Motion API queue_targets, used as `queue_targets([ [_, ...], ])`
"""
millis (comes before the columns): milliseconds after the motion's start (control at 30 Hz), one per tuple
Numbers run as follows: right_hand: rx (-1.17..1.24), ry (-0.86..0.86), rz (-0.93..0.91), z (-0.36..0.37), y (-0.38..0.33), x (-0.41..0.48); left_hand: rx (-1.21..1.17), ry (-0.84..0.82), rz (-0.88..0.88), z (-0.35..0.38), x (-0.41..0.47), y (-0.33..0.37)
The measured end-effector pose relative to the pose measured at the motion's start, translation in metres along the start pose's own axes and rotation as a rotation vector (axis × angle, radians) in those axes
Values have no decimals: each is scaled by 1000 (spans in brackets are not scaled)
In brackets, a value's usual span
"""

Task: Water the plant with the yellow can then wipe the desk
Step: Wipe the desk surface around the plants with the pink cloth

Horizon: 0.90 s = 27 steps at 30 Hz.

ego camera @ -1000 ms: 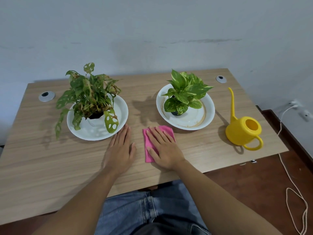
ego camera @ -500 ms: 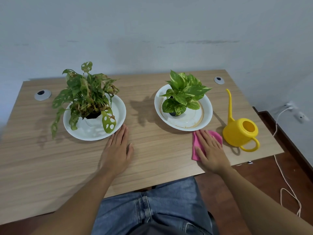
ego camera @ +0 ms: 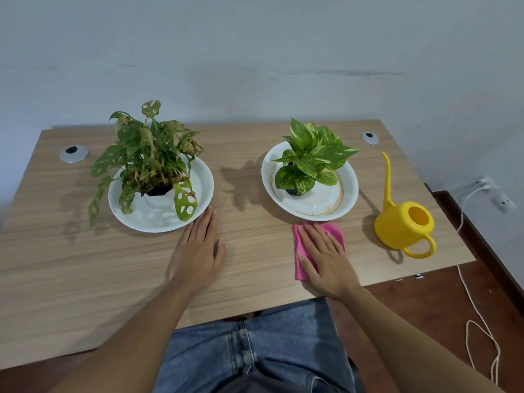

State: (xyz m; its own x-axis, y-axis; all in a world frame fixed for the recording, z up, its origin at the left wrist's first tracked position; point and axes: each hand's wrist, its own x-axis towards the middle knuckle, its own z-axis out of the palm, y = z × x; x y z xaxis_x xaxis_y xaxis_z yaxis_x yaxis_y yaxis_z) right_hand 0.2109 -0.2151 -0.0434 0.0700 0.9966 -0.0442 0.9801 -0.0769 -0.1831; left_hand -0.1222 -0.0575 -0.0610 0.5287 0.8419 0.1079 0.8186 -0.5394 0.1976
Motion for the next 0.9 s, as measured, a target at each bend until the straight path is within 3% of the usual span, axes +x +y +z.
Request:
queue_targets([
  [233,7,-39,-186,11,-58,49,-4,2,-4,0,1,1],
  [700,81,-107,-115,13,-118,226,-21,-24,-37,-3,3,0],
  [900,89,-110,-83,8,-127,234,-22,-23,-28,-7,3,0],
])
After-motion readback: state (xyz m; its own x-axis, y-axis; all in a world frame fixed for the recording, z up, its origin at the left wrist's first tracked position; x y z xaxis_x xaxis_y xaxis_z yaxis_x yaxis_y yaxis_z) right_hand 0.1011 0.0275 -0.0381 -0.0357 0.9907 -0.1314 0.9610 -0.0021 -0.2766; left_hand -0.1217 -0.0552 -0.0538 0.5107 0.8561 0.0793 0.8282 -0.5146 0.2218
